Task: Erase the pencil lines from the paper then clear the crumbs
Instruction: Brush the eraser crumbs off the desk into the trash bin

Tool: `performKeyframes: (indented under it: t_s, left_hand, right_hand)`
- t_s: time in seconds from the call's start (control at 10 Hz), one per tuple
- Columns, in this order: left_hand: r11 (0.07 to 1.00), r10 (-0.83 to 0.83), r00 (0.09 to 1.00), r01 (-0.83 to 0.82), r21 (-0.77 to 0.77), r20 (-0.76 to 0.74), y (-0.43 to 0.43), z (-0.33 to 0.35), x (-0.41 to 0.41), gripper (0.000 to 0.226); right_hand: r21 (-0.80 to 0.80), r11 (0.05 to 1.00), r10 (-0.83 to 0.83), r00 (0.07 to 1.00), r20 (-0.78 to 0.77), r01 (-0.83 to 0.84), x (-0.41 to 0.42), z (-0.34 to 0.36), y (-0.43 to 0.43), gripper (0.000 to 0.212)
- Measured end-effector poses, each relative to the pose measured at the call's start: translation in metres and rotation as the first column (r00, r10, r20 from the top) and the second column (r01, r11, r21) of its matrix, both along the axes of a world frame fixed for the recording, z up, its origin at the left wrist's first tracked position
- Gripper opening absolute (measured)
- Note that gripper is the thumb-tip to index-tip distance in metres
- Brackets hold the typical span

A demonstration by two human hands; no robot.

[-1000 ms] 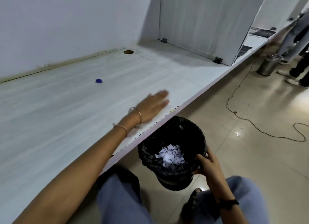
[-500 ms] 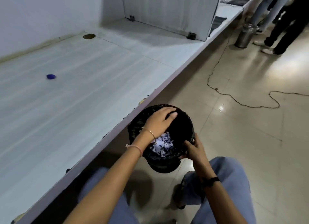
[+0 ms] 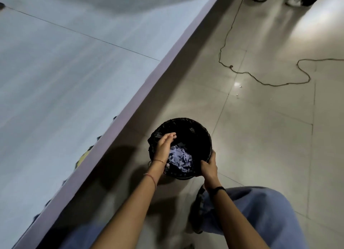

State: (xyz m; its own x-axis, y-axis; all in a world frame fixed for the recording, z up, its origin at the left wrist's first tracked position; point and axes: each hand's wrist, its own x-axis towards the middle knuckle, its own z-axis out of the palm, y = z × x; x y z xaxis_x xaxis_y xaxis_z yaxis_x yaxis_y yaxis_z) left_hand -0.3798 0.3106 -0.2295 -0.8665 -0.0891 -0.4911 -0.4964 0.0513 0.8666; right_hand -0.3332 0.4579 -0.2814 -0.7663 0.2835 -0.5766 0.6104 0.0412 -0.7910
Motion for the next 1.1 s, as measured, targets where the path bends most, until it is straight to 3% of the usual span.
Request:
performKeyframes:
  t_s: [0.2, 0.5, 0.7, 0.8, 0.9, 1.0, 1.1]
  left_hand:
    - [0.982, 0.062, 0.993, -0.079, 0.171, 0.102, 0.015, -0.05, -0.05, 0.055]
    - [0.967, 0.05, 0.989, -0.082, 0.241, 0.137, 0.023, -0.098, -0.078, 0.055]
    - [0.938, 0.071, 0.979, -0.131, 0.32, 0.192, 0.027, -0.112, -0.075, 0.056]
    - [0.902, 0.067, 0.975, -0.151, 0.405, 0.214, 0.035, -0.111, -0.075, 0.062]
    - [0.869, 0.066, 0.972, -0.168, 0.465, 0.227, 0.051, -0.105, -0.079, 0.066]
    - [0.889, 0.034, 0.982, -0.114, 0.444, 0.183, 0.081, -0.082, -0.078, 0.069]
    - [0.897, 0.023, 0.991, -0.078, 0.435, 0.13, 0.099, -0.069, -0.083, 0.074]
  right_hand:
    - [0.023, 0.996, -0.088, 0.996, 0.034, 0.087, -0.042, -0.056, 0.012, 0.061]
    - [0.003, 0.988, -0.154, 0.987, 0.04, 0.154, -0.063, -0.11, 0.036, 0.062]
    - [0.013, 0.998, -0.058, 0.985, 0.162, 0.056, -0.059, -0.13, 0.046, 0.046]
    - [0.37, 0.929, -0.105, 0.975, 0.195, 0.026, -0.069, -0.105, 0.043, 0.064]
    - [0.295, 0.947, -0.063, 0.975, -0.212, 0.125, -0.087, -0.055, 0.021, 0.05]
    - [-0.112, 0.991, 0.031, 0.946, -0.322, -0.071, -0.102, -0.017, -0.01, 0.049]
    - [-0.17, 0.973, 0.108, 0.955, -0.275, -0.159, -0.108, -0.011, -0.021, 0.051]
